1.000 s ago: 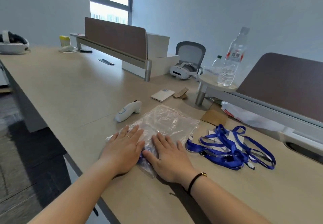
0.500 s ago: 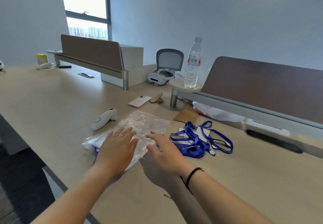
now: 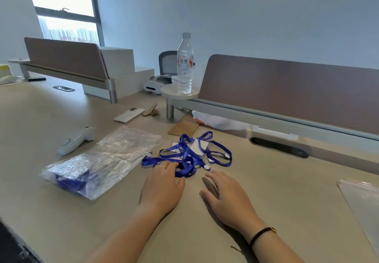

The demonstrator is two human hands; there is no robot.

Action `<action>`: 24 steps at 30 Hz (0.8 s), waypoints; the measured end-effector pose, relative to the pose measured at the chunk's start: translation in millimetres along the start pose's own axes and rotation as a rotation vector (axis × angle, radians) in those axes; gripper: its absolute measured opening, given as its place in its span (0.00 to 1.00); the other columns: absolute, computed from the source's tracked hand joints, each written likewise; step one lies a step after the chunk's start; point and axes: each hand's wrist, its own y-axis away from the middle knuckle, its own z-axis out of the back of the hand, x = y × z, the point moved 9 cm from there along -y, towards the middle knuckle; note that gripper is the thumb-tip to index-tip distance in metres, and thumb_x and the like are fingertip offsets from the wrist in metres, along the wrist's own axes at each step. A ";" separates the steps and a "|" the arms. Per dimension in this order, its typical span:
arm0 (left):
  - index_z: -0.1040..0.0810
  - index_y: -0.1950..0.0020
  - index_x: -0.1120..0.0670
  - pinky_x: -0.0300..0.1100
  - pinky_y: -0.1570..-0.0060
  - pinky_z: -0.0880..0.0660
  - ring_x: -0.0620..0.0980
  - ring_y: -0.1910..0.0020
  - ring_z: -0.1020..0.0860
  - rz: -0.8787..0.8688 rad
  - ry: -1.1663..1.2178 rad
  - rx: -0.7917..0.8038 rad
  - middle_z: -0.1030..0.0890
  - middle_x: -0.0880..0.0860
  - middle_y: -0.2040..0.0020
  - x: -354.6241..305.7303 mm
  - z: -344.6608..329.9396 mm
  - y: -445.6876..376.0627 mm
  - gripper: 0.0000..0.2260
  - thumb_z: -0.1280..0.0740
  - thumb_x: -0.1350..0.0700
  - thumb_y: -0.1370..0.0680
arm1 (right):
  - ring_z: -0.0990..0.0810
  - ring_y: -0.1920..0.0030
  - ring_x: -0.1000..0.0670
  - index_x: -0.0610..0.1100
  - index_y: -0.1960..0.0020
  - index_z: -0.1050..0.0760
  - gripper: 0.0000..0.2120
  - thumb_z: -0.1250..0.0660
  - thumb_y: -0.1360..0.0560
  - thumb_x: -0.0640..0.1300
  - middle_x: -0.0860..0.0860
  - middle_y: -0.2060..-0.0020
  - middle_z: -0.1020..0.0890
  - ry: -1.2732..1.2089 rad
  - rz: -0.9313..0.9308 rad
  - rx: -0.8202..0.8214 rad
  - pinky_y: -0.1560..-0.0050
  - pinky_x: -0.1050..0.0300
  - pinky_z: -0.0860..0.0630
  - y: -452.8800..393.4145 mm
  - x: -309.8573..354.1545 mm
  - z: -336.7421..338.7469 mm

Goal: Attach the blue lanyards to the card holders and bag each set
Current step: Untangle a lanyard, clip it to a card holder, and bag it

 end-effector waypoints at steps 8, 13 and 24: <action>0.23 0.33 0.46 0.41 0.44 0.26 0.46 0.41 0.24 -0.088 -0.047 -0.127 0.21 0.46 0.40 -9.2 7.5 7.2 0.18 0.33 0.44 0.22 | 0.54 0.19 0.46 0.60 0.21 0.47 0.31 0.53 0.21 0.68 0.56 0.19 0.47 0.184 -0.015 0.122 0.22 0.36 0.58 -31.3 -4.0 -23.6; 0.21 0.37 0.46 0.39 0.48 0.26 0.45 0.46 0.25 -0.233 -0.038 -0.168 0.21 0.45 0.45 -21.8 7.6 13.6 0.15 0.30 0.47 0.24 | 0.30 0.33 0.52 0.56 0.36 0.23 0.18 0.44 0.19 0.59 0.57 0.39 0.22 0.214 0.064 -0.116 0.25 0.45 0.41 -25.3 8.5 2.3; 0.37 0.24 0.37 0.35 0.45 0.29 0.40 0.45 0.29 -0.330 0.105 -0.044 0.27 0.40 0.44 -67.4 13.7 22.0 0.30 0.35 0.34 0.25 | 0.17 0.61 0.53 0.48 0.55 0.17 0.07 0.29 0.26 0.36 0.50 0.63 0.16 -0.760 -0.068 -0.204 0.58 0.58 0.19 13.9 -5.4 54.7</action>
